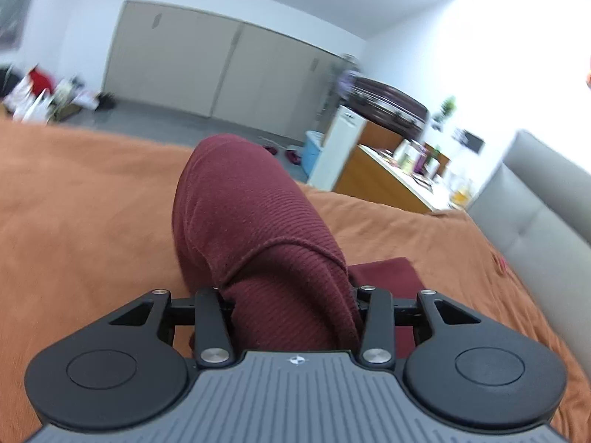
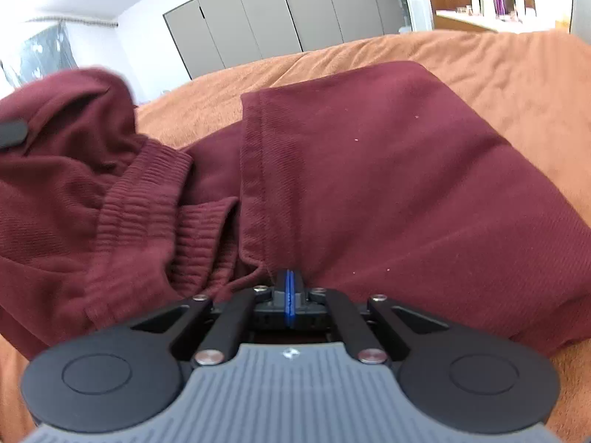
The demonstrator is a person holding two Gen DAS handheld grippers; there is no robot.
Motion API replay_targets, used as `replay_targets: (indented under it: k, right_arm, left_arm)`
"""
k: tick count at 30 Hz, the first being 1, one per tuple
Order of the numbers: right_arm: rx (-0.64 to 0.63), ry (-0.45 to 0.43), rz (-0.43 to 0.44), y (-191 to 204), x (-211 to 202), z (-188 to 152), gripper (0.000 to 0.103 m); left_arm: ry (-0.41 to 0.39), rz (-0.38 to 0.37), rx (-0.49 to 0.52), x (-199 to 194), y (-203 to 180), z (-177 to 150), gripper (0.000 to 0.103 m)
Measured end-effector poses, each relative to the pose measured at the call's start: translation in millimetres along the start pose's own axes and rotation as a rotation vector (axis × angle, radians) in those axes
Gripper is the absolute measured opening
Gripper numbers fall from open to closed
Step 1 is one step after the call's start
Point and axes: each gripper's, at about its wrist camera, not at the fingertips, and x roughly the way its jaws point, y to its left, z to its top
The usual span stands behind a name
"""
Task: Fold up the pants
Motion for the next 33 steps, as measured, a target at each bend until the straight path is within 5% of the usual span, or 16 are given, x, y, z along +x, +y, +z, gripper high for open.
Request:
replay_targets:
  k: [5, 10, 13, 18, 21, 27, 33]
  right_arm:
    - [0.053, -0.012, 0.049, -18.7, -11.2, 5.3, 0.0]
    - [-0.057, -0.08, -0.233, -24.5, -55.1, 20.4, 0.002]
    - [-0.005, -0.142, -0.314, -54.3, -75.9, 23.9, 0.002]
    - [0.158, -0.158, -0.307, -105.3, -89.2, 13.9, 0.011]
    - [0.197, -0.149, -0.354, -122.2, -94.4, 6.6, 0.01]
    - [0.305, -0.182, -0.316, -153.1, -101.8, 6.9, 0.01]
    - [0.369, -0.203, -0.317, -172.7, -110.4, 1.5, 0.009]
  left_arm:
    - [0.001, -0.026, 0.179, 16.5, -68.0, 8.3, 0.047]
    - [0.018, -0.049, 0.289, 38.0, -123.4, -0.1, 0.047]
    - [0.03, -0.045, 0.359, 55.2, -155.2, -9.0, 0.047]
    - [0.048, 0.008, 0.535, 82.7, -209.1, -41.0, 0.047]
    - [0.06, 0.01, 0.642, 102.2, -239.9, -66.0, 0.047]
    - [0.142, 0.007, 0.868, 140.3, -289.8, -120.7, 0.047]
    - [0.135, 0.057, 0.934, 155.2, -296.7, -149.9, 0.051]
